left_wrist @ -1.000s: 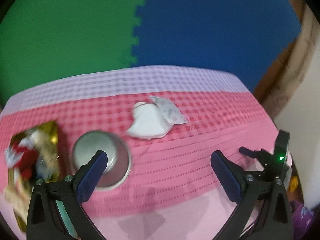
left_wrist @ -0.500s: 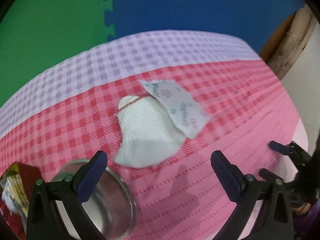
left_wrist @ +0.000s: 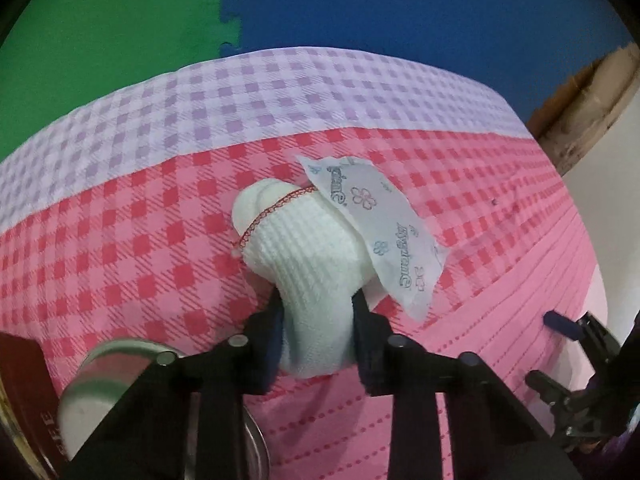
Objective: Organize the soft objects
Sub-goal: 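Move the left gripper to the white sock and grasp it, then carry the white sock toward the tray while the right gripper grasps the white sachet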
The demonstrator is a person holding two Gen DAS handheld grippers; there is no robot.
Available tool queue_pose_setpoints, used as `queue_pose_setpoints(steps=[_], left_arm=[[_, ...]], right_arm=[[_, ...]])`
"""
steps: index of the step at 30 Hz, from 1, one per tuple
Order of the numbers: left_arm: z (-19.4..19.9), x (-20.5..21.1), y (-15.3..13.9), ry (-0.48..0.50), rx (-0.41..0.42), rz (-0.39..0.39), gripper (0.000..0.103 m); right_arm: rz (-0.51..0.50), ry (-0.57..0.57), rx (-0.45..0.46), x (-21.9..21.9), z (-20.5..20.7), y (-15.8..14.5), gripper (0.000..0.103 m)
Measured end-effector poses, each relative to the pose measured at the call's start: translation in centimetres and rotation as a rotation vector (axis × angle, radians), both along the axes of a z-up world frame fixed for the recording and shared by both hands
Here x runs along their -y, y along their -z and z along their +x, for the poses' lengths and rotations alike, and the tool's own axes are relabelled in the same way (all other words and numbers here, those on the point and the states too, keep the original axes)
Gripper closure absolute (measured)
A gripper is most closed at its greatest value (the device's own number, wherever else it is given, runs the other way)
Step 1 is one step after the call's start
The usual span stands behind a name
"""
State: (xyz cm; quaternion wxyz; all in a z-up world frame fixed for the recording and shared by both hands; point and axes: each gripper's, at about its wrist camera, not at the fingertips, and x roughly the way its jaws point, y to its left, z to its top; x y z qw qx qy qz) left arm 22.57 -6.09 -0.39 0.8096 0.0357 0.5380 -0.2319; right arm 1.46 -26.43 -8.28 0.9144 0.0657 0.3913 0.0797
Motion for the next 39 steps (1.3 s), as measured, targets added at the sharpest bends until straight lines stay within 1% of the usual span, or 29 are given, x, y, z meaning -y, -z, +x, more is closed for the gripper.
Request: queue_pose_setpoints(steps=[2, 5, 7, 10, 12, 14, 17, 20, 25, 30, 35, 37, 38, 39], left_arm=[[-0.2, -0.4, -0.2, -0.021, -0.002, -0.015, 0.079], [-0.9, -0.9, -0.3, -0.056, 0.023, -0.024, 0.079], [-1.6, -1.5, -0.3, -0.101, 0.038, -0.048, 0.079], [-3.3, -1.7, -0.8, -0.163, 0.089, -0.049, 0.079], [-4.8, -1.5, -1.4, -0.173, 0.122, -0.061, 0.079], [-6.4, -1.4, -2.0, -0.176, 0.155, -0.049, 0.079], [-8.3, -2.0, -2.5, -0.208, 0.164, -0.065, 0.079], [-11.0, -3.1, -3.0, -0.256, 0.170, -0.092, 0.079], [-14.8, -3.7, -3.7, -0.269, 0.188, -0.071, 0.079], [-18.1, -4.5, -3.4, -0.307, 0.191, -0.046, 0.078], [-20.6, -6.9, -2.8, -0.375, 0.196, -0.058, 0.078], [-21.7, -7.9, -2.6, -0.410, 0.193, -0.083, 0.078], [-22.2, -8.5, -2.6, -0.424, 0.192, -0.090, 0.078], [-22.8, -9.1, -2.6, -0.437, 0.193, -0.092, 0.078]], right_arm=[[0.000, 0.000, 0.000, 0.0, 0.0, 0.0, 0.026], [0.002, 0.000, 0.001, 0.0, 0.0, 0.0, 0.026], [0.002, -0.001, 0.000, 0.0, 0.1, 0.0, 0.026], [0.002, -0.001, 0.000, 0.0, 0.1, 0.0, 0.026], [0.002, -0.001, 0.000, 0.0, 0.2, 0.0, 0.026], [0.002, -0.001, 0.000, 0.0, 0.2, 0.0, 0.026], [0.002, -0.001, 0.000, 0.0, 0.1, 0.0, 0.026], [-0.002, -0.001, -0.001, 0.0, 0.1, 0.0, 0.026], [-0.021, 0.000, -0.005, -0.2, 0.3, 0.1, 0.026], [-0.043, -0.001, -0.010, -0.4, 0.5, 0.2, 0.026], [-0.084, 0.002, -0.017, -0.9, 0.5, 0.3, 0.026], [-0.104, 0.012, -0.015, -1.1, 0.5, 0.1, 0.026], [-0.098, 0.011, -0.014, -1.1, 0.5, 0.0, 0.026], [-0.068, -0.004, -0.009, -1.1, 0.6, -0.4, 0.026]])
